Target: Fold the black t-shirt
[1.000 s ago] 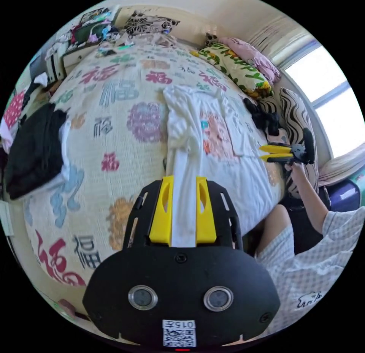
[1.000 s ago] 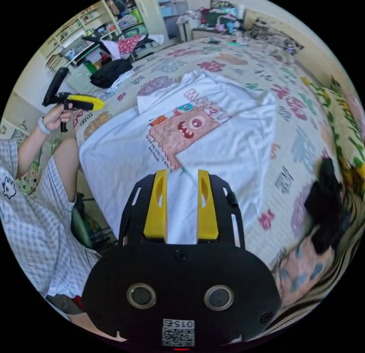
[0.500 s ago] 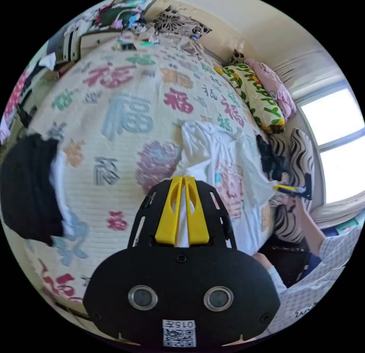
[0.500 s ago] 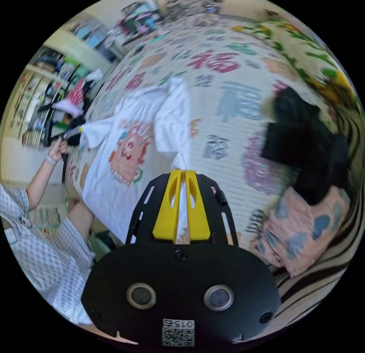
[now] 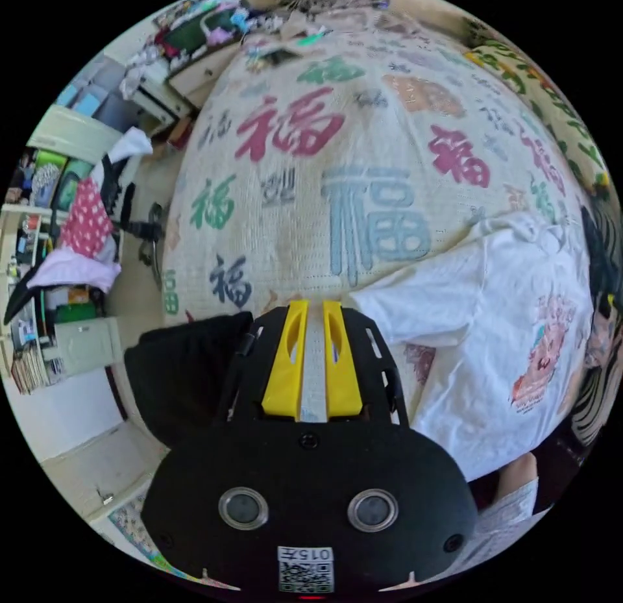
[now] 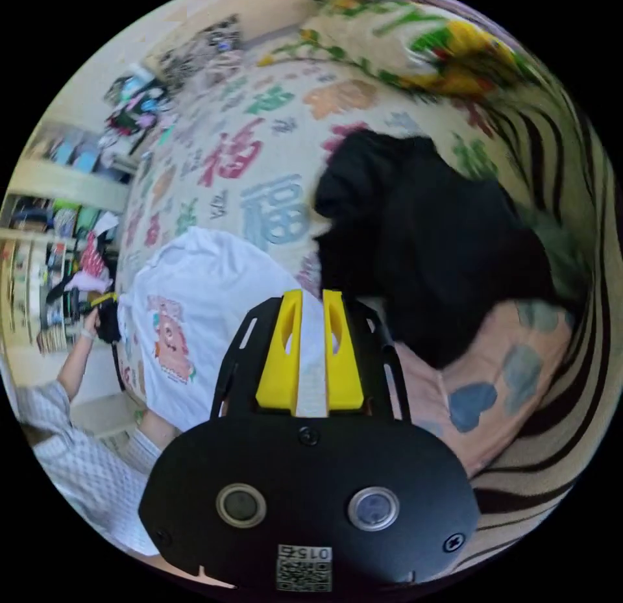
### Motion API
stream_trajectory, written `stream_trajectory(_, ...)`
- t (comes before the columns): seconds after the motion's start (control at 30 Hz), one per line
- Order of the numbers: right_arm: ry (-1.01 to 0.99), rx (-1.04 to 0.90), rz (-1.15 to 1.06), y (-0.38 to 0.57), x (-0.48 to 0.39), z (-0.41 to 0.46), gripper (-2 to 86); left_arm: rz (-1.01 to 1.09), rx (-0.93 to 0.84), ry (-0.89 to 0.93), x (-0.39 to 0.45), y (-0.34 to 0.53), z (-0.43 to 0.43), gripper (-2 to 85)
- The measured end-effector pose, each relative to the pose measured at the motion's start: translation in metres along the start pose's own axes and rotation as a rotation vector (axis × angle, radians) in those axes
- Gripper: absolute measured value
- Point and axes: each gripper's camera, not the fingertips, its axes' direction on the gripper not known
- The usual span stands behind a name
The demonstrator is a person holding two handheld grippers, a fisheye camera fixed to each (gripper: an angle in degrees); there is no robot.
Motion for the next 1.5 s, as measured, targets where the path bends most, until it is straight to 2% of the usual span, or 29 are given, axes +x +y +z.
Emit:
stream_trajectory(0.07, -0.006, 0.018, -0.185, -0.022, -0.040, 0.006, 7.8, 0.201, 0.201, 0.129, 0.035, -0.017, -0.036, 4.7)
stream_trajectory(0.17, -0.012, -0.038, -0.455, -0.066, -0.115, 0.047, 10.9, 0.472, 0.226, 0.281, 0.103, -0.055, -0.044, 8.1)
stream_trajectory(0.27, -0.062, -0.092, -0.608, -0.106, -0.172, 0.106, 11.7, 0.735, 0.201, 0.250, 0.171, -0.080, -0.027, 8.3)
stream_trajectory(0.37, 0.029, -0.215, -0.647, -0.134, -0.200, 0.167, 12.4, 0.849, 0.128, 0.191, 0.204, -0.100, -0.009, 5.8)
stream_trajectory(0.43, 0.096, -0.256, -0.657, -0.144, -0.208, 0.196, 9.1, 0.854, 0.140, 0.199, 0.203, -0.110, -0.007, 3.0)
stream_trajectory(0.5, 0.076, -0.252, -0.664, -0.151, -0.209, 0.200, 2.0, 0.817, 0.117, 0.255, 0.193, -0.126, -0.007, 1.9)
stream_trajectory(0.53, 0.021, -0.259, -0.640, -0.158, -0.206, 0.202, 1.4, 0.751, 0.136, 0.295, 0.182, -0.137, -0.010, 1.5)
stream_trajectory(0.67, -0.091, -0.178, -0.515, -0.173, -0.190, 0.204, 0.9, 0.500, 0.150, 0.450, 0.139, -0.171, -0.008, 1.4)
stream_trajectory(0.8, -0.051, -0.160, -0.475, -0.169, -0.190, 0.232, 3.8, 0.467, 0.111, 0.405, 0.125, -0.168, 0.009, 3.0)
stream_trajectory(0.9, -0.089, -0.114, -0.393, -0.161, -0.178, 0.235, 5.9, 0.378, 0.182, 0.491, 0.078, -0.152, -0.003, 6.0)
stream_trajectory(0.97, -0.113, -0.078, -0.372, -0.150, -0.172, 0.230, 7.2, 0.278, 0.276, 0.538, 0.018, -0.121, -0.028, 7.3)
stream_trajectory(1.07, -0.102, -0.030, -0.448, -0.127, -0.189, 0.223, 8.3, 0.108, 0.271, 0.536, -0.058, -0.059, -0.042, 7.9)
stream_trajectory(1.17, -0.169, -0.078, -0.630, -0.117, -0.249, 0.239, 7.9, -0.112, 0.165, 0.495, -0.114, 0.014, -0.027, 8.2)
stream_trajectory(1.27, -0.256, -0.128, -0.821, -0.120, -0.335, 0.271, 8.4, -0.259, 0.131, 0.486, -0.140, 0.068, 0.003, 8.3)
stream_trajectory(1.4, -0.390, -0.223, -0.895, -0.135, -0.436, 0.332, 8.3, -0.336, 0.160, 0.575, -0.149, 0.079, 0.040, 7.2)
stream_trajectory(1.5, -0.420, -0.255, -0.908, -0.134, -0.486, 0.364, 8.2, -0.310, 0.119, 0.641, -0.148, 0.080, 0.065, 1.3)
